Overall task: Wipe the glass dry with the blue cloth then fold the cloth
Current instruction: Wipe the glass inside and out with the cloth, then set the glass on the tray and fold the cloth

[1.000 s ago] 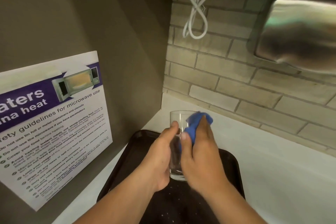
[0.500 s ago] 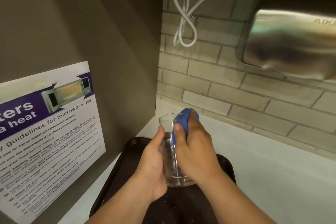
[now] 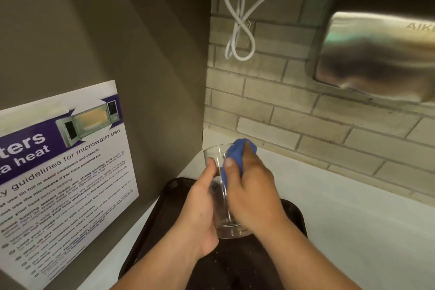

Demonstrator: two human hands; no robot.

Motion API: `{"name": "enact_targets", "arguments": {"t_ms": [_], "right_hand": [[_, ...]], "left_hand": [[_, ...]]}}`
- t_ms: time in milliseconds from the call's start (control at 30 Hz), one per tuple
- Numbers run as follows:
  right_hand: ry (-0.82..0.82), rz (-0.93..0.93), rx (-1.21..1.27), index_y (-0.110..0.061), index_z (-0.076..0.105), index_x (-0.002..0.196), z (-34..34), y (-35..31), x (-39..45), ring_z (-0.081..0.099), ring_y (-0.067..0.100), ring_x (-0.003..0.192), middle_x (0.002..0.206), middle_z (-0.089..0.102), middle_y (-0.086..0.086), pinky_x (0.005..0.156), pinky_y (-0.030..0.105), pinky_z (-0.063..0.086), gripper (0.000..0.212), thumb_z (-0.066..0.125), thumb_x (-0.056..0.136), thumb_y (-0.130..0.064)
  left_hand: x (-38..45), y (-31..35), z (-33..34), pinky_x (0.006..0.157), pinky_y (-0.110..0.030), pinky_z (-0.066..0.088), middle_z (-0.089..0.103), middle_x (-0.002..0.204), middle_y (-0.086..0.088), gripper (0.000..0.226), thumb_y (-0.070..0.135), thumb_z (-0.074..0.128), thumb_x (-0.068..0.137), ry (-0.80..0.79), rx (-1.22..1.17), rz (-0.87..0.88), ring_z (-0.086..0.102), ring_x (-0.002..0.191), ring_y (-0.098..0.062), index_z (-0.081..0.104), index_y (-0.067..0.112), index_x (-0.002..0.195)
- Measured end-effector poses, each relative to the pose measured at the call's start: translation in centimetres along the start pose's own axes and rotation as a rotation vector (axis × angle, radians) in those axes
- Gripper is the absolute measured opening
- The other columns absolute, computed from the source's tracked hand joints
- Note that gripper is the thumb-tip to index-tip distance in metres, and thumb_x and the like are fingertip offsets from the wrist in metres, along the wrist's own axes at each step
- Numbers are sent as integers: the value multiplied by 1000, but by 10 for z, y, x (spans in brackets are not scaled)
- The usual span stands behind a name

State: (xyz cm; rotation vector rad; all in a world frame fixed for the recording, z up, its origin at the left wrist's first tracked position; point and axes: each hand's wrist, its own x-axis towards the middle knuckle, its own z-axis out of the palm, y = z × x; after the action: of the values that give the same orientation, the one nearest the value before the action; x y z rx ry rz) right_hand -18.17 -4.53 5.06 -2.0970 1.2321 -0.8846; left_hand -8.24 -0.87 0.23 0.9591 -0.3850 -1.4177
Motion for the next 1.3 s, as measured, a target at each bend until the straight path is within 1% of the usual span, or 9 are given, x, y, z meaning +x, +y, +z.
{"name": "enact_targets", "arguments": {"t_ms": [67, 200, 300, 467, 600, 733, 967, 1167, 1300], "right_hand": [[-12, 166, 264, -26, 64, 92, -4, 7, 5, 69, 31, 82, 84, 72, 10, 77, 42, 58, 34, 37, 102, -44], [-59, 479, 638, -18, 71, 90, 13, 24, -12, 78, 24, 76, 81, 80, 9, 70, 42, 61, 37, 44, 103, -39], [-62, 692, 1015, -14, 72, 102, 24, 34, -14, 79, 26, 75, 85, 81, 10, 53, 35, 62, 34, 48, 102, -39], [-137, 805, 1416, -8, 74, 119, 27, 43, -11, 71, 37, 111, 119, 75, 17, 103, 53, 49, 43, 54, 98, -40], [-185, 925, 1382, 7, 75, 109, 31, 58, -11, 71, 45, 104, 110, 74, 30, 102, 53, 50, 53, 59, 94, -41], [-313, 902, 1379, 16, 75, 92, 5, 81, -4, 76, 43, 83, 93, 74, 33, 71, 48, 62, 72, 78, 72, -53], [-634, 617, 1282, 12, 70, 98, -30, 74, 34, 71, 39, 94, 100, 70, 27, 88, 46, 59, 70, 94, 60, -42], [-880, 478, 1022, 5, 78, 87, -53, 53, 70, 76, 29, 83, 89, 78, 19, 78, 38, 62, 54, 97, 54, -34], [-1012, 438, 852, 4, 73, 97, -56, 34, 88, 74, 27, 85, 94, 76, 17, 81, 39, 59, 58, 96, 55, -31]], "left_hand": [[2, 5, 1, 77, -45, 69, 86, 115, -17, 75, 78, 65, 72, 12, 14, 36, 84, 103, -34, 87, 21, 115], [7, 10, 3, 70, -43, 66, 86, 104, -14, 84, 71, 91, 53, 138, 124, 183, 85, 88, -31, 73, 26, 122], [12, -1, -1, 65, -28, 64, 82, 95, -4, 57, 50, 99, 57, 191, 275, 401, 83, 79, -18, 73, 39, 107], [16, 3, -19, 80, -22, 62, 82, 98, 3, 57, 42, 92, 64, 118, 560, 676, 80, 96, -14, 69, 34, 116], [27, 10, -45, 80, -33, 63, 84, 91, -4, 65, 44, 93, 56, 191, 497, 632, 81, 88, -18, 71, 26, 114], [31, -3, -84, 80, -35, 61, 87, 89, -2, 76, 38, 98, 46, 209, 501, 458, 82, 85, -14, 67, 22, 114], [37, -46, -122, 96, -56, 63, 79, 116, -29, 90, 7, 106, 43, -1, 617, 230, 76, 111, -50, 55, 9, 117], [29, 11, -113, 131, -50, 33, 53, 166, -5, 128, 3, 99, 51, -452, 868, 32, 46, 156, -22, 37, 18, 162], [18, 82, -51, 125, -48, 42, 60, 155, -7, 97, 32, 90, 57, -280, 858, 279, 55, 146, -25, 53, 29, 146]]}}
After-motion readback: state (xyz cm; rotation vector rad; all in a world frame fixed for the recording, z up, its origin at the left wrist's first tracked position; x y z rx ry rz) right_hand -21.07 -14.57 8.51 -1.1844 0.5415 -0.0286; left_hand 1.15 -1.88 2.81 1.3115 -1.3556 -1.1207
